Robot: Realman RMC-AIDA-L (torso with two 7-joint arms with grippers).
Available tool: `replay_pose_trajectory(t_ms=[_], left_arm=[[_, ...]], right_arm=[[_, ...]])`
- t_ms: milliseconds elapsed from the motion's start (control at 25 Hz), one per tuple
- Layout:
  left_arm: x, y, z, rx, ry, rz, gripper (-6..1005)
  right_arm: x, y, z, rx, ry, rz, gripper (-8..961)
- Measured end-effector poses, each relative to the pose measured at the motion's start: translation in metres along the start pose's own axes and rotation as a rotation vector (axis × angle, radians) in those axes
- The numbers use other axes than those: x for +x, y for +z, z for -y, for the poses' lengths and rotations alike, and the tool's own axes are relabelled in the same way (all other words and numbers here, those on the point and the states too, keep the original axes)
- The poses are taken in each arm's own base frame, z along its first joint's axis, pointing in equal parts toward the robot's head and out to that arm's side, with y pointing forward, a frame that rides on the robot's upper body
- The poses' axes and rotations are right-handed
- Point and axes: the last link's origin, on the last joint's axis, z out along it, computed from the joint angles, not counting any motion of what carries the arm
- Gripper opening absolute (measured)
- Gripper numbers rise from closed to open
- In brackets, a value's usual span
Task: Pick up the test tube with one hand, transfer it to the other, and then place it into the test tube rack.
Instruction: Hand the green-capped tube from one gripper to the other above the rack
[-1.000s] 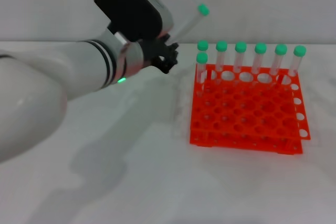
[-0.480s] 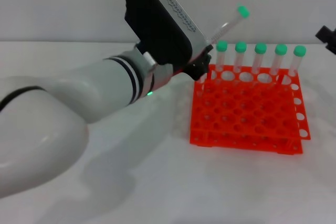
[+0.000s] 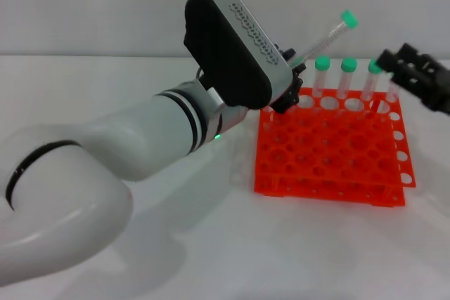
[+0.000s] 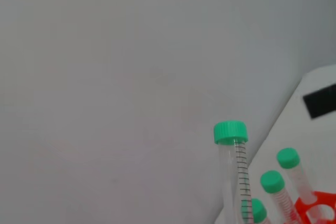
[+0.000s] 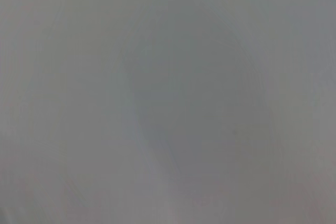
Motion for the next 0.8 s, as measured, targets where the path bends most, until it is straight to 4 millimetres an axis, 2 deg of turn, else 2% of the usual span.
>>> replay_pose_trajectory(t_ms=[400, 800], left_arm=[[-0.001, 0.001, -0.016, -0.023, 0.005, -0.039, 190], [-0.003, 0.001, -0.020, -0.032, -0.012, -0.041, 190]], right_arm=[[0.018, 0.026, -0.021, -0.062, -0.052, -0.004, 885], [0.024, 0.035, -0.022, -0.047, -0.044, -0.022, 886]])
